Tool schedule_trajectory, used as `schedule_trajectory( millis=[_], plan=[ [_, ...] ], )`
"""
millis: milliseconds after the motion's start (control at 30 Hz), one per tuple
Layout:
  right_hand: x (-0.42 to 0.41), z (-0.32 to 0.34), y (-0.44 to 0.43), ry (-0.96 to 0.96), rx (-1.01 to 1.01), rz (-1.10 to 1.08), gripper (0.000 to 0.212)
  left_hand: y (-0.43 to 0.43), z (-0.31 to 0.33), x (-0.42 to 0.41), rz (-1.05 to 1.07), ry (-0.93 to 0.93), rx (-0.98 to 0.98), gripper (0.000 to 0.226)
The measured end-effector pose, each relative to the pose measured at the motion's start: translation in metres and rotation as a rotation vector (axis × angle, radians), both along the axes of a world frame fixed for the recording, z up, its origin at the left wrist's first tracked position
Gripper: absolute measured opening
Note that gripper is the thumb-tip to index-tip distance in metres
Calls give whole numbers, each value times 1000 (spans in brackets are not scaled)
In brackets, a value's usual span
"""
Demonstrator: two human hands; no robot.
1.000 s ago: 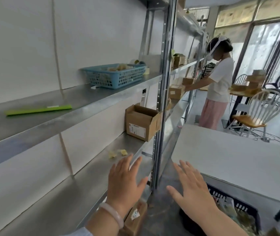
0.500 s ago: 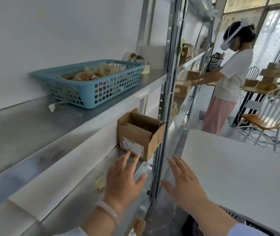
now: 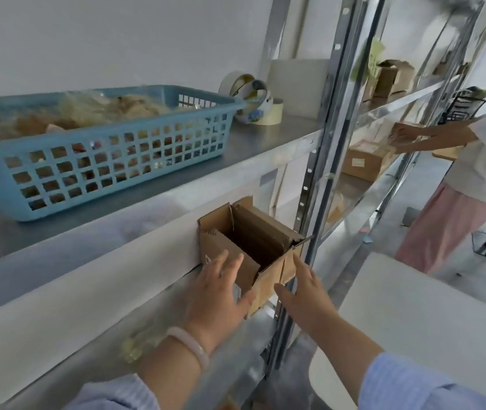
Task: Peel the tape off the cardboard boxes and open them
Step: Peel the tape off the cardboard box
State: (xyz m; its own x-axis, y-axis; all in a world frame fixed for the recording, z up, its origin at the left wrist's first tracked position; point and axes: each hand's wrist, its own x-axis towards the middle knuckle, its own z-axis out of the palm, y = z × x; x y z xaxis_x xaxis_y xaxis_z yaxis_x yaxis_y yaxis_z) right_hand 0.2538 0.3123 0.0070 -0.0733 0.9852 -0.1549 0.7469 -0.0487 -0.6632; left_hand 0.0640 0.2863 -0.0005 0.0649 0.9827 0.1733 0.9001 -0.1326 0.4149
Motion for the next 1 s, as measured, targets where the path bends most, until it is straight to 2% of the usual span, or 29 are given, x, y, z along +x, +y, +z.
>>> schedule_trajectory(
  millis=[133, 233, 300, 400, 467, 600, 700, 767, 833, 867, 1000],
  plan=[
    [12, -18, 25, 108, -45, 100, 89, 25, -5, 23, -56, 59, 56, 66],
    [17, -34, 34, 227, -19, 154, 88, 35, -17, 24, -81, 126, 133, 48],
    [18, -43, 35, 306, -12, 162, 79, 34, -20, 19, -44, 142, 238, 33],
    [16, -49, 38, 424, -94, 81, 50, 26, -23, 9, 29, 131, 332, 23],
    [15, -51, 43, 462, -226, 52, 42, 17, -26, 3, 74, 87, 341, 20],
    [6, -53, 53, 484, -469, 38, 54, -4, -32, -6, 178, -90, 322, 11],
    [-4, -59, 60, 475, -485, -12, 56, -17, -37, -15, 251, -163, 323, 13],
    [-8, -63, 62, 593, -526, -97, 57, -23, -37, -18, 265, -161, 309, 17],
    [-10, -67, 65, 756, -571, -208, 57, -27, -34, -18, 258, -188, 317, 9],
    [-10, -67, 66, 778, -576, -238, 55, -29, -31, -17, 258, -224, 318, 2],
    [-11, -60, 67, 792, -616, -281, 40, -42, -31, -24, 374, -488, 276, 20]
  ],
)
